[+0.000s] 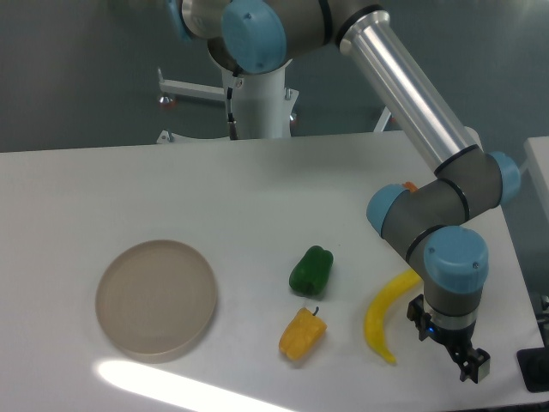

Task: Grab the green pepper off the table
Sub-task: 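Lift the gripper up from beside the yellow banana, then move the open gripper over the green bell pepper and lower it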

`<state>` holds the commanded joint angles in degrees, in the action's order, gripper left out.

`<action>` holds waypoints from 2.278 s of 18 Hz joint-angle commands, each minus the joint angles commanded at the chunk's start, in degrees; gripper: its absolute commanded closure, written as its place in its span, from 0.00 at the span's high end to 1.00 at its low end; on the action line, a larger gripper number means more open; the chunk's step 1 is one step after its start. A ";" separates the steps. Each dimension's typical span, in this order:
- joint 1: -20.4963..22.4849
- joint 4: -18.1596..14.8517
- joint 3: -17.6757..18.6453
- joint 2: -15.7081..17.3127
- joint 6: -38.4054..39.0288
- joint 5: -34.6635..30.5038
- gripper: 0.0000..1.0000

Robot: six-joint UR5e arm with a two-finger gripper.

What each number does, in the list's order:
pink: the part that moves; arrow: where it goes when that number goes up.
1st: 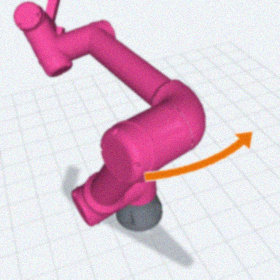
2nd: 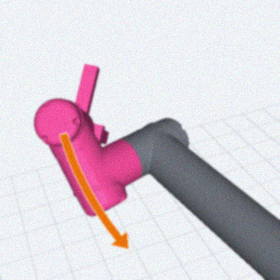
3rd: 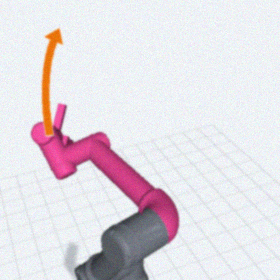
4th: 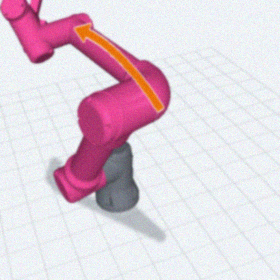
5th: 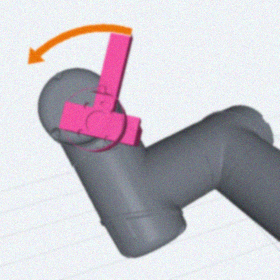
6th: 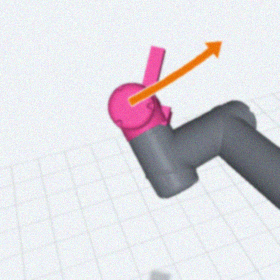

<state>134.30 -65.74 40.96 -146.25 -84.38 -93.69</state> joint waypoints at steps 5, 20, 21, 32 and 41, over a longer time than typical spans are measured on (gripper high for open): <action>0.00 0.18 0.00 0.26 0.18 0.26 1.00; 5.09 -1.49 18.08 15.71 13.25 3.85 1.00; 5.97 -1.76 20.02 17.47 15.88 6.39 1.00; 4.92 -1.06 37.07 25.74 33.83 21.43 1.00; 1.68 6.68 45.96 27.16 35.07 24.70 1.00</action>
<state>135.98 -59.07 86.92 -119.09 -49.31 -68.99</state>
